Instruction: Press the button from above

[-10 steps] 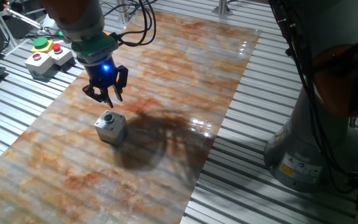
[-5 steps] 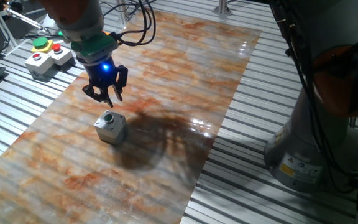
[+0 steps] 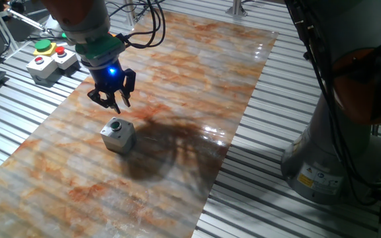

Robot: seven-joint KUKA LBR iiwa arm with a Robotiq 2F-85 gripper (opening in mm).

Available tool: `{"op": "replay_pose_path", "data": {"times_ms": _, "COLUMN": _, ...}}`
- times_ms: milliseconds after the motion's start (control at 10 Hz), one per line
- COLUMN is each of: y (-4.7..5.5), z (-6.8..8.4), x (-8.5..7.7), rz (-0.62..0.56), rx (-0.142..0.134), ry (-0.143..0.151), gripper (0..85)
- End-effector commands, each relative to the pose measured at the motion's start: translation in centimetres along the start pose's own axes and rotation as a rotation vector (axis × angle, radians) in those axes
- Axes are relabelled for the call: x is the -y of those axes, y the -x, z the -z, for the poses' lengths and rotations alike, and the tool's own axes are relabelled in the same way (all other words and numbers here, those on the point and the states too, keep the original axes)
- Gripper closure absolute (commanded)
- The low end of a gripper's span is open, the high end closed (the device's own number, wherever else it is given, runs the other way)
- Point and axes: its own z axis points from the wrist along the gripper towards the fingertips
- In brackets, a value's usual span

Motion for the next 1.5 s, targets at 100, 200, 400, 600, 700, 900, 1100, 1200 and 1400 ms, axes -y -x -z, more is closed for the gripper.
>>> {"op": "replay_pose_path", "data": {"times_ms": 100, "y": 0.0, "z": 0.0, "x": -0.01, "rz": 0.003, "rx": 0.002, "ry": -0.008, "gripper": 51.0}}
{"op": "replay_pose_path", "data": {"times_ms": 200, "y": 0.0, "z": 0.0, "x": -0.01, "rz": 0.001, "rx": 0.001, "ry": -0.009, "gripper": 51.0}}
{"op": "replay_pose_path", "data": {"times_ms": 400, "y": 0.0, "z": 0.0, "x": -0.01, "rz": -0.003, "rx": -0.002, "ry": -0.017, "gripper": 51.0}}
{"op": "replay_pose_path", "data": {"times_ms": 600, "y": 0.0, "z": 0.0, "x": -0.01, "rz": -0.005, "rx": 0.001, "ry": -0.023, "gripper": 51.0}}
{"op": "replay_pose_path", "data": {"times_ms": 700, "y": 0.0, "z": 0.0, "x": -0.01, "rz": -0.013, "rx": 0.006, "ry": -0.036, "gripper": 51.0}}
{"op": "replay_pose_path", "data": {"times_ms": 900, "y": 0.0, "z": 0.0, "x": -0.01, "rz": 0.032, "rx": 0.006, "ry": -0.018, "gripper": 51.0}}
{"op": "replay_pose_path", "data": {"times_ms": 1100, "y": 0.0, "z": 0.0, "x": -0.01, "rz": 0.092, "rx": 0.02, "ry": -0.012, "gripper": 51.0}}
{"op": "replay_pose_path", "data": {"times_ms": 1200, "y": 0.0, "z": 0.0, "x": -0.01, "rz": 0.117, "rx": 0.035, "ry": -0.006, "gripper": 51.0}}
{"op": "replay_pose_path", "data": {"times_ms": 1400, "y": 0.0, "z": 0.0, "x": -0.01, "rz": 0.148, "rx": 0.036, "ry": 0.019, "gripper": 51.0}}
